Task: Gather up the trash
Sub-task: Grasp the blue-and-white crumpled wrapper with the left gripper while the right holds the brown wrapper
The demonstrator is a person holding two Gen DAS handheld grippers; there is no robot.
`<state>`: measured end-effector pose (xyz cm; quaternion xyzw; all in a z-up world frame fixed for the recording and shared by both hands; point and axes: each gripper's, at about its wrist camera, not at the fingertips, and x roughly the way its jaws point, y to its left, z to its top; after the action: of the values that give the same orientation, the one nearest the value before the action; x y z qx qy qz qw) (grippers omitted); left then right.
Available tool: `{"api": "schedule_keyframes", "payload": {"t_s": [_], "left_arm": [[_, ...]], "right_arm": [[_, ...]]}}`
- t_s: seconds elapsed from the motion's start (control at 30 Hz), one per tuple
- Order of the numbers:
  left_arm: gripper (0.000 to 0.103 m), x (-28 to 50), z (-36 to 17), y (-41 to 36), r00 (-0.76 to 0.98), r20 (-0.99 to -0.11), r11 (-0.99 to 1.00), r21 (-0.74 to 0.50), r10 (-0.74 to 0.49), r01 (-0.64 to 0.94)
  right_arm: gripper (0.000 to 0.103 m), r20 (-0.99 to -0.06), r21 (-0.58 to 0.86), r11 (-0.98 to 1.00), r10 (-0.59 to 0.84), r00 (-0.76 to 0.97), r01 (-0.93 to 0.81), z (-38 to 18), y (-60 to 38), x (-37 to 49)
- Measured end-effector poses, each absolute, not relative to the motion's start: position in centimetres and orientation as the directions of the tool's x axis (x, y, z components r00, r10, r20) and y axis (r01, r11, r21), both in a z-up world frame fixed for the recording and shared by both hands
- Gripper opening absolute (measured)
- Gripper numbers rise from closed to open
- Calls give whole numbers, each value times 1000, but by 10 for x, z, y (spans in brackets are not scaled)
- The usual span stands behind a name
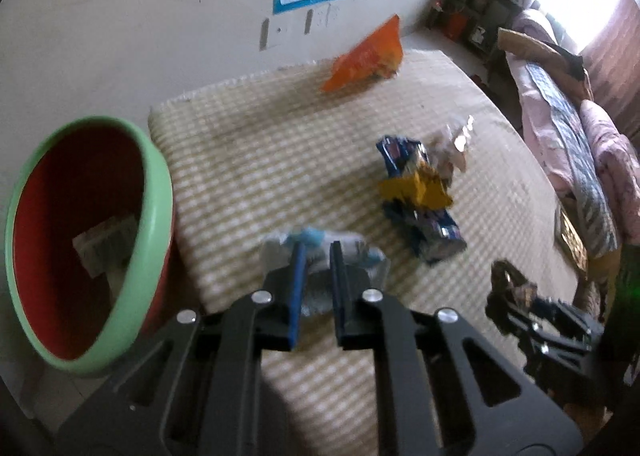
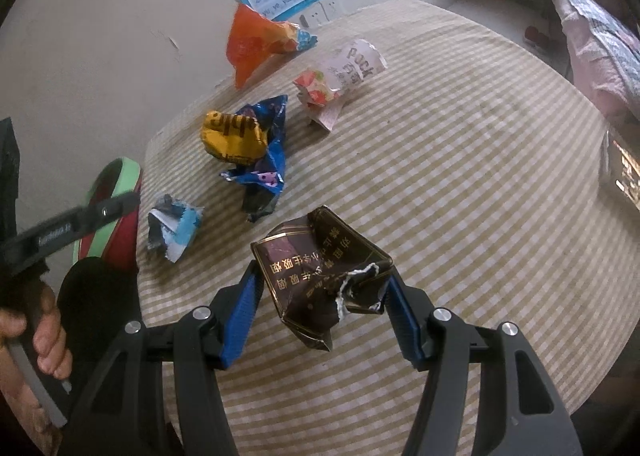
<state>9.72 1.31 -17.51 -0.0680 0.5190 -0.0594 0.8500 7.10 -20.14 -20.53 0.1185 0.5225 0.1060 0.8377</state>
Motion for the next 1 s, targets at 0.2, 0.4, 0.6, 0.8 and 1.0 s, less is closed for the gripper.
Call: {"api": "schedule_keyframes", "payload": {"t_s": [0.2, 0.4, 0.6, 0.8, 1.0], "left_arm": [[38, 81, -174, 14, 454, -870, 980, -195, -192, 40], [51, 77, -177, 21, 450, -872, 977, -211, -194, 13], [59, 85, -181, 15, 447, -876, 980, -200, -183, 8], [67, 102, -188, -10, 426, -894, 990, -122, -143, 75], [72, 122, -205, -14, 363, -928, 995, -71, -89, 63]], "right_arm": [[58, -853, 296, 954, 288, 436, -52, -202, -200, 66], [58, -857, 295, 954, 285, 429, -46, -205, -200, 66], [58, -860, 298, 953, 291, 418, -51, -209, -198, 67], [58, -862, 313, 949, 304, 407, -45, -212, -199, 68], [58, -864, 320, 946, 310, 397, -44, -215, -199, 70]]}}
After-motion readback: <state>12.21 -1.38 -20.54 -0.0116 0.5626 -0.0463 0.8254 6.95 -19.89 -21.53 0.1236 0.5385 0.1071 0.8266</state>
